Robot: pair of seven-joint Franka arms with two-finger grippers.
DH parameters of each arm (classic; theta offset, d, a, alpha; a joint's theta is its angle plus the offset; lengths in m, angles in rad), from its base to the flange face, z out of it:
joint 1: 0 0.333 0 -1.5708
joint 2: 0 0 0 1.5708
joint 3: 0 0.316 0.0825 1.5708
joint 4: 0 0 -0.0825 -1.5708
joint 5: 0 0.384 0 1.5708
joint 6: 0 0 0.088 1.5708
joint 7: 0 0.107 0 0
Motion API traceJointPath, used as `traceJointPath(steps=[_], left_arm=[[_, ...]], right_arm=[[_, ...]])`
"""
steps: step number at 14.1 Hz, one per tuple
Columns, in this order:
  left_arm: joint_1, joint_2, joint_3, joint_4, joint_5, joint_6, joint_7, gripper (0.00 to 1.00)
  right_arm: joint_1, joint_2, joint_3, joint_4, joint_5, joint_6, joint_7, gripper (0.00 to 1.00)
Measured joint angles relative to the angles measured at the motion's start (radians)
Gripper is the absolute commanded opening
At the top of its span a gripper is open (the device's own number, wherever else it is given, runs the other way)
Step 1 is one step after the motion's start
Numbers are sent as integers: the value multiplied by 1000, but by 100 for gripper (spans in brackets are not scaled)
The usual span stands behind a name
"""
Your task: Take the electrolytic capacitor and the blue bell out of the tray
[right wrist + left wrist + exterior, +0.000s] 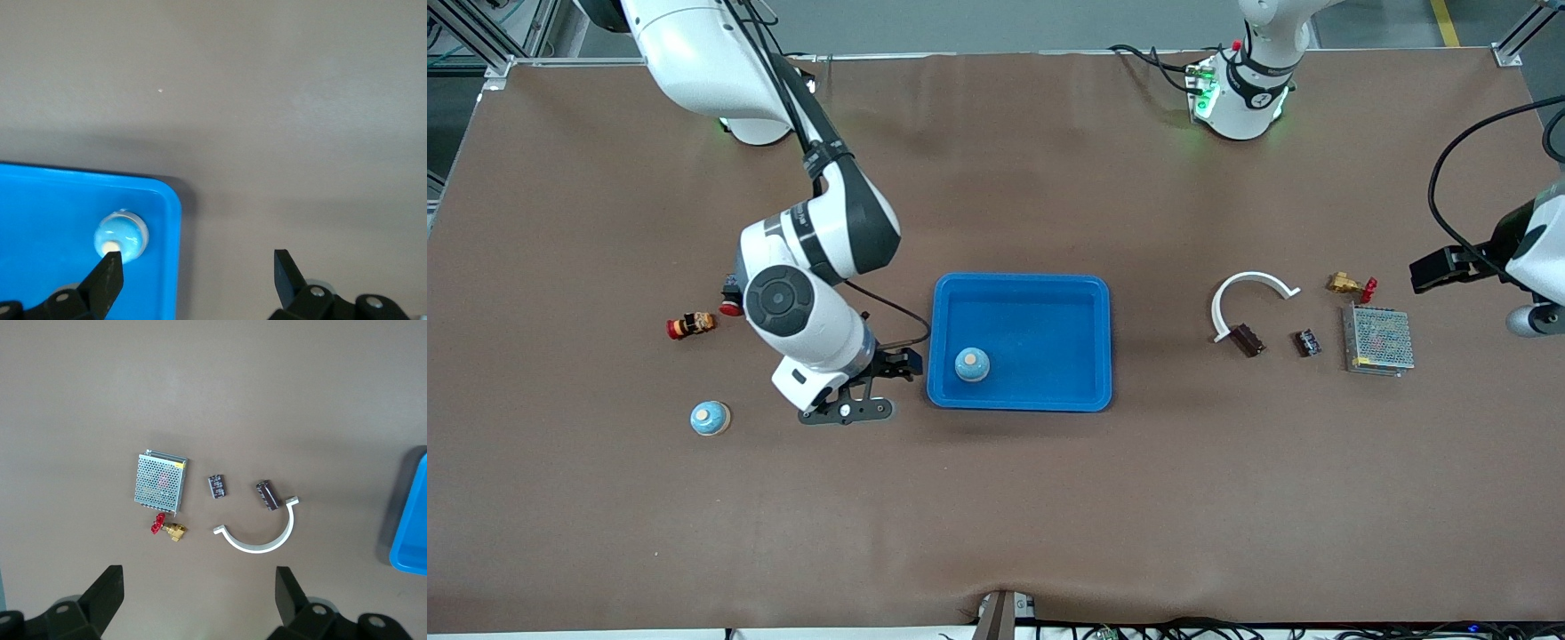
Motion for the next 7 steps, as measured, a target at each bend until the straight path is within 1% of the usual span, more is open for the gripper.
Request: traceJointPath(steps=[3,7], left_arm=[[-1,-28,-14,0,-16,-7,0,100],[-7,-43,-11,0,-43,-9,6,100]], right_arm=[[34,19,0,-5,0,46,78,100],[92,50,1,-7,0,76,128,100]])
